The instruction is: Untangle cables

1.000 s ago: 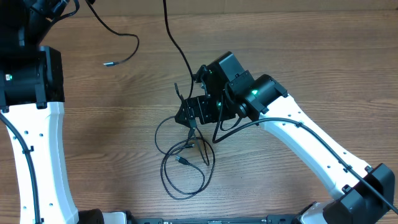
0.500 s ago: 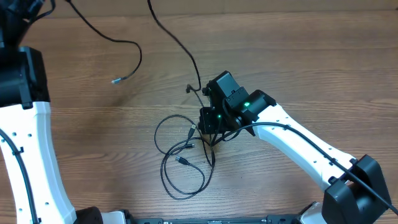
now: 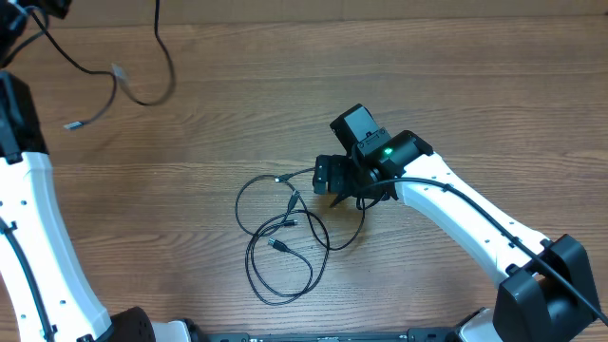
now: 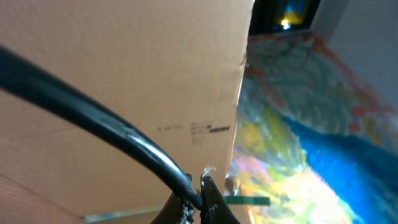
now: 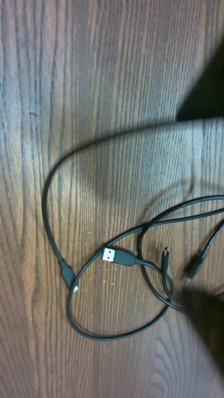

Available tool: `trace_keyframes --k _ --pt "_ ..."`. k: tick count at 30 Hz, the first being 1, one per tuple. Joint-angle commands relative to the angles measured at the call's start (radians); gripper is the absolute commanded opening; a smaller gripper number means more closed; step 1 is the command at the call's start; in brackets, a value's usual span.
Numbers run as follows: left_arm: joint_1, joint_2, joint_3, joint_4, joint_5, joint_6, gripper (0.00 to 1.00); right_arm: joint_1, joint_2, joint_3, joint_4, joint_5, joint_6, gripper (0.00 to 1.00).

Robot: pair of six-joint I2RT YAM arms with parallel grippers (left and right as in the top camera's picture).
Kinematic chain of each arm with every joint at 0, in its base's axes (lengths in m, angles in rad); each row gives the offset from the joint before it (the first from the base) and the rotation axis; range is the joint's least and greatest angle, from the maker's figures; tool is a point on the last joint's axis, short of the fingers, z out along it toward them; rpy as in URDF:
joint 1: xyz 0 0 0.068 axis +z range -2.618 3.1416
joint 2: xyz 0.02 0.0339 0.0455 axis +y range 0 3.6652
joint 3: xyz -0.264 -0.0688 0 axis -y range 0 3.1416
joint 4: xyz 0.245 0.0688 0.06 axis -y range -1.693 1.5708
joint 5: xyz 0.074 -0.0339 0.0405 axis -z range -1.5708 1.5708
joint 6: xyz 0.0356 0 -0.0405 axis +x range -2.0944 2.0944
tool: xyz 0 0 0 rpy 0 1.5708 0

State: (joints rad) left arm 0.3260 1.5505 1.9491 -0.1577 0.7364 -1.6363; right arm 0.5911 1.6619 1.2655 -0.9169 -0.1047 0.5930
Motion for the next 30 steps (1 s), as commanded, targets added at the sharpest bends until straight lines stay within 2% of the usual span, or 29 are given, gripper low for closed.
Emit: trace_keyframes --k 1,7,10,13,21,26,27,28,29,30 --pt "-0.044 0.042 0.013 0.005 0.016 0.135 0.04 0.004 0.005 -0.004 0.002 -0.002 0.002 1.00" --pt "-0.085 0.155 0.013 0.009 0.017 0.256 0.04 0.004 0.005 -0.004 -0.004 -0.002 0.002 1.00" --pt "-0.084 0.224 0.013 0.013 0.016 0.409 0.04 0.004 0.005 -0.004 -0.013 -0.002 0.002 1.00" --pt "-0.077 0.282 0.013 0.040 0.002 0.482 0.04 0.004 0.005 -0.004 -0.013 -0.002 0.002 1.00" --pt "0.065 0.431 0.013 0.050 -0.031 0.490 0.04 0.004 0.005 -0.004 -0.078 -0.001 0.002 1.00" --pt "0.166 0.536 0.013 0.005 -0.030 0.619 0.04 0.004 0.005 -0.004 -0.117 -0.002 0.002 1.00" --pt "0.183 0.555 0.013 -0.013 -0.029 0.649 0.07 0.004 0.005 -0.004 -0.122 -0.002 0.002 1.00" --pt "0.203 0.576 0.013 -0.041 -0.030 0.677 0.15 0.004 0.005 -0.004 -0.127 -0.002 0.002 1.00" --pt "0.224 0.594 0.013 -0.070 -0.030 0.704 0.31 0.004 0.005 -0.004 -0.133 -0.002 0.002 1.00" --pt "0.248 0.612 0.013 -0.098 -0.030 0.743 0.42 0.004 0.005 -0.004 -0.138 -0.002 0.002 1.00"
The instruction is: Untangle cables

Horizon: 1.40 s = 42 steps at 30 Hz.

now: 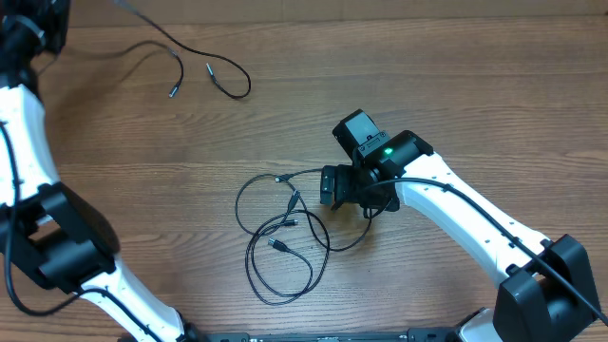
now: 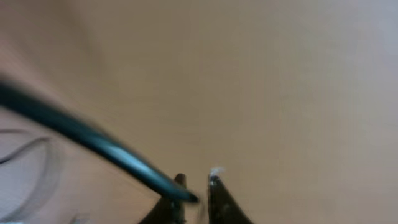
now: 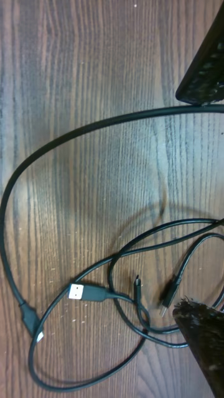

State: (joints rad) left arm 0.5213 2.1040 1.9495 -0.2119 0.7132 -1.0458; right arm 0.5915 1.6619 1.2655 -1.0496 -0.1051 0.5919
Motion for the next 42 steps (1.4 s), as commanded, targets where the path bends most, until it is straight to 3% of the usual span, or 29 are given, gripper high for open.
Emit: trace_keyframes --k 1,2,3,4,7,11,18,27,34,38,42 --pt "0.077 0.070 0.012 -0.074 -0.006 0.183 0.45 0.004 0.005 -0.004 -0.010 -0.001 0.003 1.00" --pt "0.103 0.078 0.012 -0.114 -0.007 0.215 0.50 0.004 0.005 -0.004 -0.014 -0.001 0.003 1.00" --pt "0.131 0.080 0.012 -0.155 -0.008 0.245 0.61 0.004 0.005 -0.004 -0.018 0.000 0.003 1.00" --pt "0.154 0.080 0.012 -0.187 -0.015 0.267 0.79 0.004 0.005 -0.004 -0.019 0.000 0.003 1.00" --pt "0.238 0.068 0.013 -0.277 -0.014 0.291 0.82 0.002 0.005 -0.004 -0.017 0.032 0.007 1.00" --pt "0.301 0.043 0.013 -0.395 0.010 0.311 0.93 -0.003 0.005 0.000 -0.024 0.089 0.007 1.00" --pt "0.271 -0.015 0.013 -0.541 0.063 0.454 0.94 -0.113 0.005 0.097 -0.146 0.104 0.007 1.00" --pt "-0.004 -0.206 0.013 -0.716 -0.113 0.700 1.00 -0.387 0.005 0.224 -0.319 0.104 0.007 1.00" --pt "-0.387 -0.275 0.013 -0.976 -0.126 0.901 1.00 -0.657 0.005 0.228 -0.325 0.105 0.006 1.00" --pt "-0.616 -0.242 0.013 -1.144 -0.278 0.921 1.00 -0.796 0.005 0.228 -0.325 0.105 0.006 1.00" --pt "-0.778 -0.207 0.009 -1.223 -0.338 0.921 1.00 -0.869 0.005 0.228 -0.325 0.104 0.006 1.00"
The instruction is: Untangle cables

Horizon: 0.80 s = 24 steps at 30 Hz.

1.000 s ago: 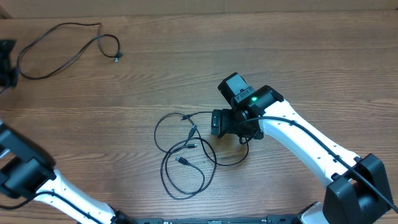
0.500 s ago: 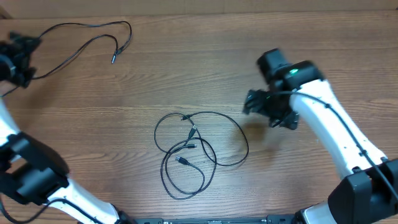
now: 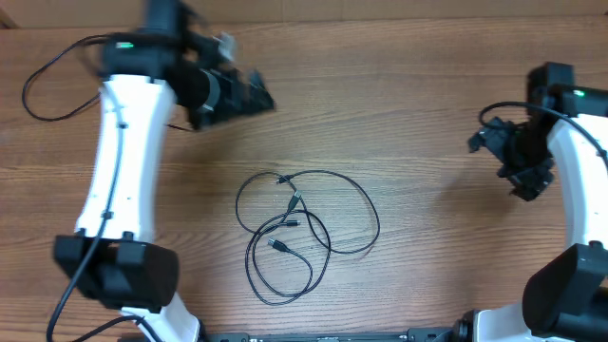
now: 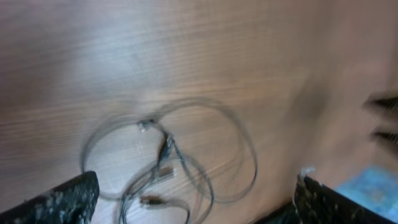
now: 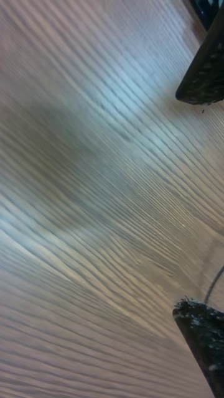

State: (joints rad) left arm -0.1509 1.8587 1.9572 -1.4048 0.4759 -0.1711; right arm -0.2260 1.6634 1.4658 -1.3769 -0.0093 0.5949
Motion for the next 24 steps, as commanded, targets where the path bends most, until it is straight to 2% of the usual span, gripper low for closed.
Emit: trace_keyframes --k 1,7,12,17,24 --pt "-0.146 0.051 0.002 -0.042 -0.115 0.044 0.99 -0.063 0.003 0.028 0.003 0.008 0.003 1.00" --pt "-0.345 0.148 0.002 -0.083 -0.146 0.036 1.00 -0.084 0.003 0.028 0.007 0.008 0.003 1.00" --pt "-0.451 0.247 0.002 -0.089 -0.150 0.037 1.00 -0.084 0.003 0.028 0.029 0.008 0.003 1.00" --pt "-0.540 0.320 0.002 -0.147 -0.150 0.166 1.00 -0.084 0.003 0.028 0.059 0.008 0.003 1.00" --pt "-0.648 0.367 0.001 -0.153 -0.151 0.247 1.00 -0.084 0.003 0.028 0.094 0.008 0.003 1.00"
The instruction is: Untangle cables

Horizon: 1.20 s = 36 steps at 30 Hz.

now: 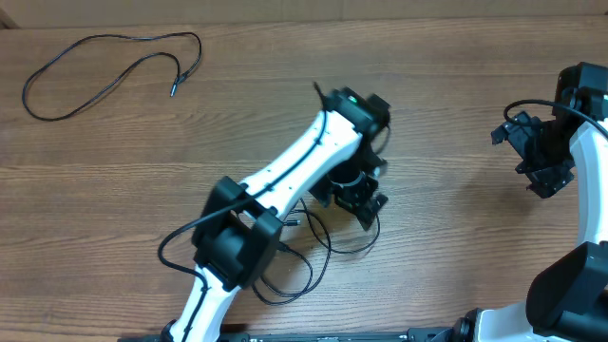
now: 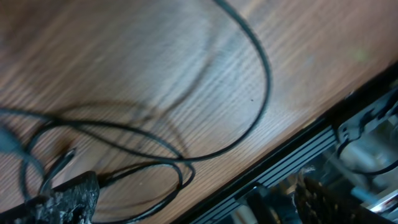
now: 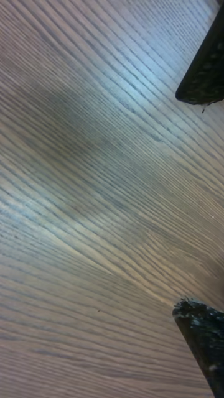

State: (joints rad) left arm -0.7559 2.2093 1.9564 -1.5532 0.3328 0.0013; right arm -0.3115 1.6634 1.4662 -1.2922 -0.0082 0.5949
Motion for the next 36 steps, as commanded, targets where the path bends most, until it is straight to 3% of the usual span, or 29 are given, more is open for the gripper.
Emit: trace_keyframes --k 1,15,16,18,21,23,29,34,36 --pt "-0.058 0.020 0.002 -0.003 -0.008 0.075 1.00 0.002 0.003 0.027 0.009 0.007 0.003 1.00" --pt "-0.158 0.028 -0.138 0.151 -0.044 0.018 0.92 0.002 0.003 0.027 0.009 0.007 0.003 1.00" --pt "-0.161 0.028 -0.146 0.156 -0.045 0.018 0.84 0.002 0.003 0.027 0.009 0.007 0.003 1.00" --pt "-0.163 0.028 -0.156 0.164 -0.044 0.018 0.76 0.002 0.003 0.027 0.009 0.007 0.003 1.00" --pt "-0.163 0.028 -0.163 0.179 -0.044 0.005 0.71 0.002 0.003 0.027 0.009 0.007 0.003 1.00" --pt "-0.165 0.028 -0.165 0.179 -0.044 0.005 0.54 0.002 0.003 0.027 0.009 0.007 0.003 1.00" --pt "-0.173 0.028 -0.196 0.207 -0.044 -0.008 0.49 0.002 0.003 0.027 0.009 0.007 0.003 1.00" --pt "-0.175 0.028 -0.251 0.224 0.008 -0.009 0.33 0.002 0.003 0.027 0.009 0.007 0.003 1.00" --pt "-0.174 0.027 -0.249 0.223 0.004 -0.009 0.18 0.002 0.003 0.027 0.009 0.007 0.003 1.00"
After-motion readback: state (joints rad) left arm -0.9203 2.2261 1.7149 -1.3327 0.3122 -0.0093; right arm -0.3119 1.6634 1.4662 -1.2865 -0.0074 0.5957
